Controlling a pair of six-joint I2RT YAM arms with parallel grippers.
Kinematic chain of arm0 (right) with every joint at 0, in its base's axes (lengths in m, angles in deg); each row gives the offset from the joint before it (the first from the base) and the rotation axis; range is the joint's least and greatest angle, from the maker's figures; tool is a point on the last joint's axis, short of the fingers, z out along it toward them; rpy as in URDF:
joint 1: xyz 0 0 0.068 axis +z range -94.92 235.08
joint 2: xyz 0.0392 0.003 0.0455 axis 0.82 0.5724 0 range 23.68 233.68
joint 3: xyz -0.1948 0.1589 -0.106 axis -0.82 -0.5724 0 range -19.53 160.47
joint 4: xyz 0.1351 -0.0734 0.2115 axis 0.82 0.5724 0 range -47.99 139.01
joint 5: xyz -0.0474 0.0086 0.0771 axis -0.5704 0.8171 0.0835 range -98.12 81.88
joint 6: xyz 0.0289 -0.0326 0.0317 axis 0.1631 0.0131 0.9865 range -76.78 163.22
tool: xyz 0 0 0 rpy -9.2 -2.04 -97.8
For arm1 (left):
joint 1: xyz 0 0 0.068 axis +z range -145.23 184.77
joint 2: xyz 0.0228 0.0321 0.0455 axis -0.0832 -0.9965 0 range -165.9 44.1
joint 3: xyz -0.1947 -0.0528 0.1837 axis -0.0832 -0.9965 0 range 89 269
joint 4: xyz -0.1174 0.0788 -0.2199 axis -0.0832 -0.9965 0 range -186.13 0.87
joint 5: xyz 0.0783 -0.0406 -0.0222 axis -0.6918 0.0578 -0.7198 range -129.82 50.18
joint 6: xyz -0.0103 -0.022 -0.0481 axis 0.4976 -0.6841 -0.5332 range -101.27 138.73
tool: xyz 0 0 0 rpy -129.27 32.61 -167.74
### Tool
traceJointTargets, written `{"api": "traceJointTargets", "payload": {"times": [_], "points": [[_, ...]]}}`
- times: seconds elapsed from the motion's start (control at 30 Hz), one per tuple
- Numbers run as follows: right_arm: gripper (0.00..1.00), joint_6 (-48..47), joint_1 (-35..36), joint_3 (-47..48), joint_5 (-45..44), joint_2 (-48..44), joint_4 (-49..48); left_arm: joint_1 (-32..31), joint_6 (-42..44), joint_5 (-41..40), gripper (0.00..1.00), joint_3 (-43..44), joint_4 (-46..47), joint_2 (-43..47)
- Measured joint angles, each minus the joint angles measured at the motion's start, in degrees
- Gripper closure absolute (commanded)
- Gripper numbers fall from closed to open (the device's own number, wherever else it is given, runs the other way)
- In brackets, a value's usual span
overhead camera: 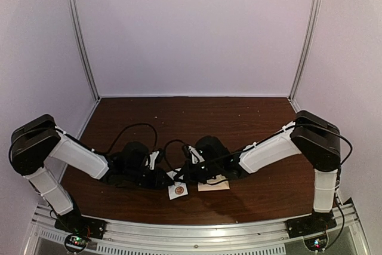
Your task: Place the letter into the envelope and seal it
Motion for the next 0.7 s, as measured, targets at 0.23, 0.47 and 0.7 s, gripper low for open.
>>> {"api": "traceJointTargets", "payload": {"times": [0.23, 0.47, 0.7], "points": [[1.0, 0.26, 0.0, -1.44, -0.31, -1.64, -1.46, -0.02, 0.0, -1.22, 0.83, -1.07, -0.74, 1.92], [1.0, 0.2, -0.02, -2.75, -0.76, -5.55, -3.54, 0.09, 0.02, -3.93, 0.76, -1.75, -3.82, 6.21], [1.0, 0.02, -0.44, -5.33, -0.85, -8.2, -7.04, 1.97, -1.2, -8.9, 0.42, -4.81, -8.04, 22.08]]}}
